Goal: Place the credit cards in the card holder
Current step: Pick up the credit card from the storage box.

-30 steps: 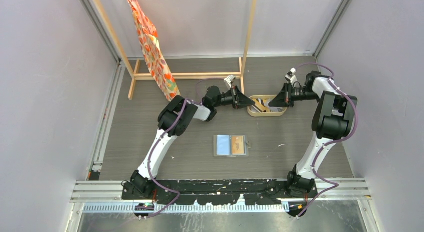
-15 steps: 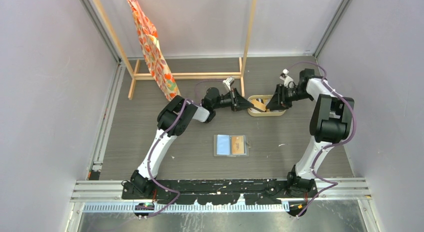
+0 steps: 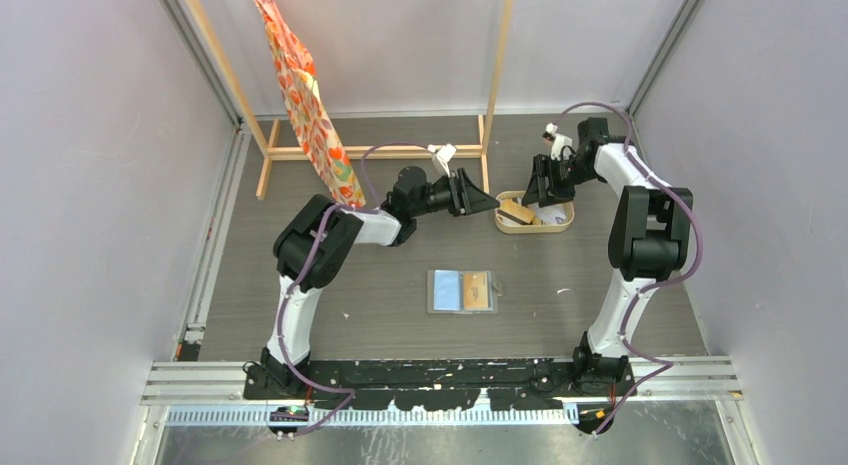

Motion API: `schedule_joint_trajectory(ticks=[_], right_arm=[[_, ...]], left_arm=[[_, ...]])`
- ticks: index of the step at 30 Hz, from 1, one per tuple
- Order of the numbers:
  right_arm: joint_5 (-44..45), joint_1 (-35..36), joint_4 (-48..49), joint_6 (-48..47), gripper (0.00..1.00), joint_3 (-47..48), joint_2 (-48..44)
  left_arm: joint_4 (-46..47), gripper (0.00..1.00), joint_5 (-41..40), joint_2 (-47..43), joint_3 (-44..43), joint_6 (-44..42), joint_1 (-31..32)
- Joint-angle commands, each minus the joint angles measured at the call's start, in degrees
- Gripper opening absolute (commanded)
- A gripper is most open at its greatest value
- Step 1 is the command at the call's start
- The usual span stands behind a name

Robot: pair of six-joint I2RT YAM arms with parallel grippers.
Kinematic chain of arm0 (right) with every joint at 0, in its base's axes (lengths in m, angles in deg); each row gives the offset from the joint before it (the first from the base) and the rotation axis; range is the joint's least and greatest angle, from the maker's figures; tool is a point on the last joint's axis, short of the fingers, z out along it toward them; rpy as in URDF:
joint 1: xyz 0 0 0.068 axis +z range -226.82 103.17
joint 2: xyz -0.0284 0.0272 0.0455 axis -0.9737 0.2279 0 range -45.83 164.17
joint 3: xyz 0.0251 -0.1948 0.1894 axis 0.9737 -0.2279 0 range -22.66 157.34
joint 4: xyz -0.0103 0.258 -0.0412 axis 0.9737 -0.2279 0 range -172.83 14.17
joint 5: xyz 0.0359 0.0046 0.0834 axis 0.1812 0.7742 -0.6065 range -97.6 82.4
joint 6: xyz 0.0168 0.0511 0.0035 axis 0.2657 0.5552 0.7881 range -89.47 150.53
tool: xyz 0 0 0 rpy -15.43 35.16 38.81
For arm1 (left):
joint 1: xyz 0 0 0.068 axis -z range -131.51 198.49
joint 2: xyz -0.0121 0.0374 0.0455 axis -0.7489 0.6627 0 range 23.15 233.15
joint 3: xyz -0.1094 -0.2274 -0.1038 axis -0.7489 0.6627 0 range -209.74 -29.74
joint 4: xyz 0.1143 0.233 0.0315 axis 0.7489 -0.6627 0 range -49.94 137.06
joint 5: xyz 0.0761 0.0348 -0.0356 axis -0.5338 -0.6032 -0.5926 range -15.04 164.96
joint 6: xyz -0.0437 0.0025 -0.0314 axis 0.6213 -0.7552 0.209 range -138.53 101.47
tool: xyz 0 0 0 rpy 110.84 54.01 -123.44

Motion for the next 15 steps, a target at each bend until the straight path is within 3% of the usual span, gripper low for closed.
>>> schedule_joint_trajectory(ticks=[1, 15], right_arm=[[1.7, -0.1, -0.9, 0.1, 0.6, 3.3, 2.7], [-3.8, -0.1, -2.9, 0.7, 0.58, 4.2, 6.3]], left_arm=[[-4.3, 0.51, -4.1, -2.1, 0.6, -6.7, 0.6], [-18.0, 0.52, -9.0, -2.3, -3.2, -11.1, 2.3]])
